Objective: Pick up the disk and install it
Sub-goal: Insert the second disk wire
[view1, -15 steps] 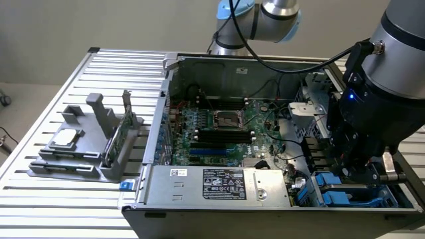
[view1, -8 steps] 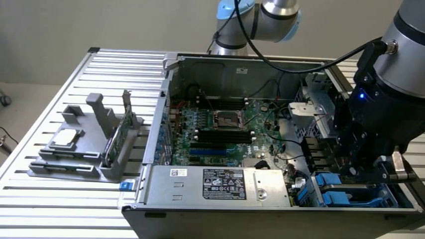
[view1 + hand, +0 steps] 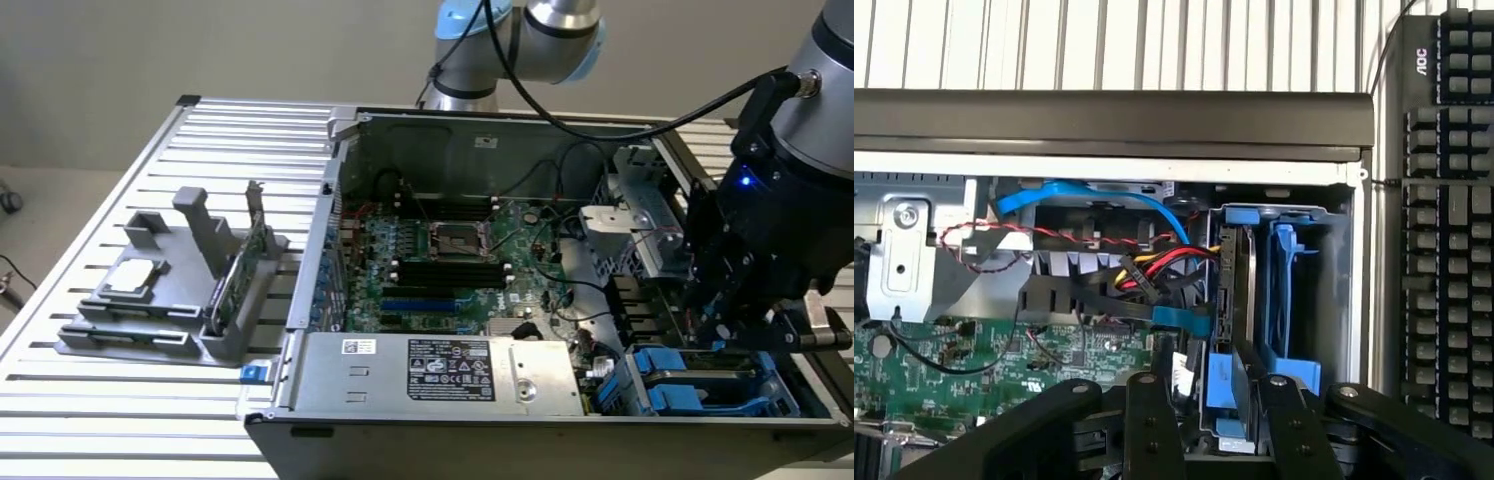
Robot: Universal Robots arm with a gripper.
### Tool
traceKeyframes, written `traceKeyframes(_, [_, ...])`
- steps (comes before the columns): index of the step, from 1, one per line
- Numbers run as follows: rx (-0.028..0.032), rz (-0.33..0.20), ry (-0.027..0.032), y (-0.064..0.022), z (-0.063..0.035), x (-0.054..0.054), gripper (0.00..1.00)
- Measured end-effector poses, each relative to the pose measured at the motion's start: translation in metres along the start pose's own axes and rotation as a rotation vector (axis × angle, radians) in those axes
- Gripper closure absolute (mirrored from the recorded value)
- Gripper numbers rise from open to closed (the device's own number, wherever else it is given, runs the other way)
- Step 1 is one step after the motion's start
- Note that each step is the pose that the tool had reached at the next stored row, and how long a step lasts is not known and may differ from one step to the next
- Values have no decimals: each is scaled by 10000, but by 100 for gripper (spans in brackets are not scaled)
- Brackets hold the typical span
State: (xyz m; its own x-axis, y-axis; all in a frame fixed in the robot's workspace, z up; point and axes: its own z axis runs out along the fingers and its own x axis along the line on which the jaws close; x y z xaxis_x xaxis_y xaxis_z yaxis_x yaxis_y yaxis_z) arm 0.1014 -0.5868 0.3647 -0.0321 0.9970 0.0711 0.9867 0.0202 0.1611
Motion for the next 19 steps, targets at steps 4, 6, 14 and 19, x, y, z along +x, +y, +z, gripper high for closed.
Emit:
traceKeyframes(4, [16,9,-31,64,13,24,62])
traceKeyframes(6, [22,34,-37,98,18,24,62])
traceKeyframes(14, [19,71,-43,110,59,21,62])
traceKeyframes(19, [16,109,-48,109,64,21,62])
